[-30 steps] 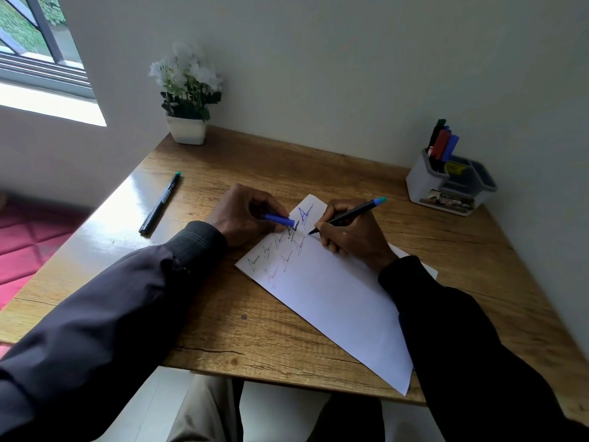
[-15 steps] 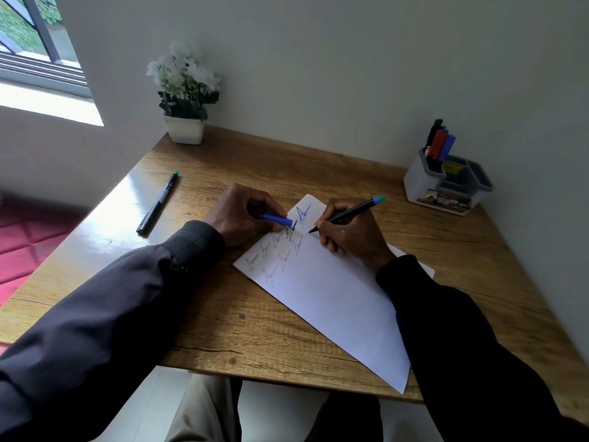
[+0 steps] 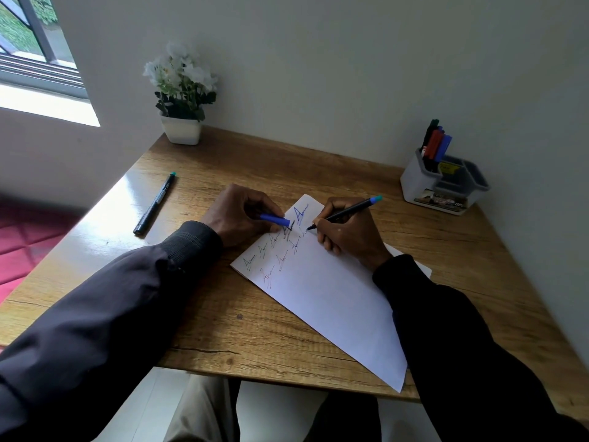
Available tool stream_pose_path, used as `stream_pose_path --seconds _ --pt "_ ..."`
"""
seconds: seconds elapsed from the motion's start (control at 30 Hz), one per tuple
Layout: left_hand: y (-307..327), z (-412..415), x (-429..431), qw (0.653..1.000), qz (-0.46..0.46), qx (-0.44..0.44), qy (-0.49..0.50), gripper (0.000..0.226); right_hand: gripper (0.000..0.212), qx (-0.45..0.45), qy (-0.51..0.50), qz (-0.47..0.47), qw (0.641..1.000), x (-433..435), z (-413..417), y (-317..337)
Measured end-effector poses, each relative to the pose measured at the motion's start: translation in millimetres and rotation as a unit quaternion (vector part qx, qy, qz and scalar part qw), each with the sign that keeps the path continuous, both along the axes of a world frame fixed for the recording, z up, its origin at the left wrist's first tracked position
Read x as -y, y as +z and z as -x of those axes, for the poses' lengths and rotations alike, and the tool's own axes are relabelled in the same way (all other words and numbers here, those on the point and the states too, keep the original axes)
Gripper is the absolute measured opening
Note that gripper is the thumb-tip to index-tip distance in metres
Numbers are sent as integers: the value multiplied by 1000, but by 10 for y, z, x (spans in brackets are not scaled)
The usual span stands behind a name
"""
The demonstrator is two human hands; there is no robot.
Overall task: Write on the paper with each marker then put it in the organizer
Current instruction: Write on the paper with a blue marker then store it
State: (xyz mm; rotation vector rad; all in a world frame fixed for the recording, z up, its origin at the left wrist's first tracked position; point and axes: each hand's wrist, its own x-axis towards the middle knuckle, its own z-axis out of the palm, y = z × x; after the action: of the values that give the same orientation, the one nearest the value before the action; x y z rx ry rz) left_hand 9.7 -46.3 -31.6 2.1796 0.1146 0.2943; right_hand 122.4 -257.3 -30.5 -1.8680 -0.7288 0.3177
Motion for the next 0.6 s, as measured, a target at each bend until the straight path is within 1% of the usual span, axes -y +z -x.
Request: stream_pose_path --seconds 0.6 --pt "10 21 4 1000 -1 3 -3 21 15 2 -24 -15 1000 -16 -47 -36"
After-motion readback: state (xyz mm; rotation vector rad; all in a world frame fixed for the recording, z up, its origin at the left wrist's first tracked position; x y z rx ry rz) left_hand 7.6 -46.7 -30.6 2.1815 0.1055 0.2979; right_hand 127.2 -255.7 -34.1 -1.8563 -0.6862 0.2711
